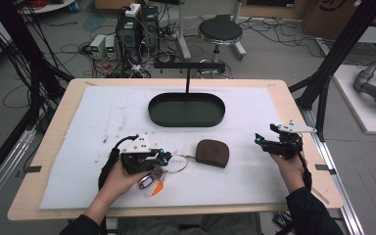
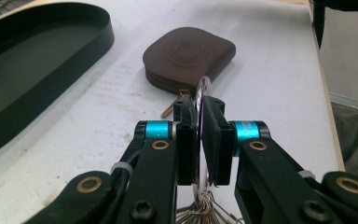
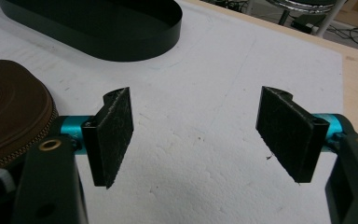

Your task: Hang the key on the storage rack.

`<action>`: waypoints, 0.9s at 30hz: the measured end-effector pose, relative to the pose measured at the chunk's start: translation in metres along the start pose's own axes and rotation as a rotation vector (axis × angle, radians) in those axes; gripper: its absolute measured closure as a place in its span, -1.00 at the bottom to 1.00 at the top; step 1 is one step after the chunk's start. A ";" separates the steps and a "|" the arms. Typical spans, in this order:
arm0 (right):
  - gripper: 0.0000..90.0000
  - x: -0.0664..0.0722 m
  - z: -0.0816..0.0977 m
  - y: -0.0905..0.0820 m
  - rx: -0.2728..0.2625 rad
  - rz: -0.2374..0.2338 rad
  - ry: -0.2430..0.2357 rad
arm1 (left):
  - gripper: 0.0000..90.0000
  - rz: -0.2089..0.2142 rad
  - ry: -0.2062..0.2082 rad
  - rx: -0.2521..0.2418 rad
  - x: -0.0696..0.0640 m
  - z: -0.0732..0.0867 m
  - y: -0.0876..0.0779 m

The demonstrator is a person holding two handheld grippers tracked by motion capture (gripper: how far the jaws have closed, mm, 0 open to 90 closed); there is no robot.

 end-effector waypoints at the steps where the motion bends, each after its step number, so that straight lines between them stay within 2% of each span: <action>1: -0.38 0.000 0.000 0.000 0.000 -0.001 -0.001 | 0.85 0.001 -0.001 0.002 0.000 0.000 0.000; 13: -0.38 0.000 0.000 0.000 0.001 -0.002 -0.002 | 0.92 -0.001 -0.006 -0.009 0.001 -0.002 -0.003; 21: -0.38 -0.001 0.000 0.001 0.000 0.000 -0.003 | 0.92 -0.014 -0.017 -0.073 0.005 -0.016 -0.012; 27: -0.38 -0.001 0.000 0.001 0.001 -0.001 0.000 | 0.92 -0.045 0.002 -0.117 0.007 -0.033 -0.023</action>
Point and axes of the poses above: each handheld gripper's, and its own axes: y roughly forward along the jaws, z roughly out of its underside, x roughly to its left, the point moved 10 cm from there along y, roughly forward along the jaws, and after that the axes turned 8 degrees about -y, right-handed, at the moved point
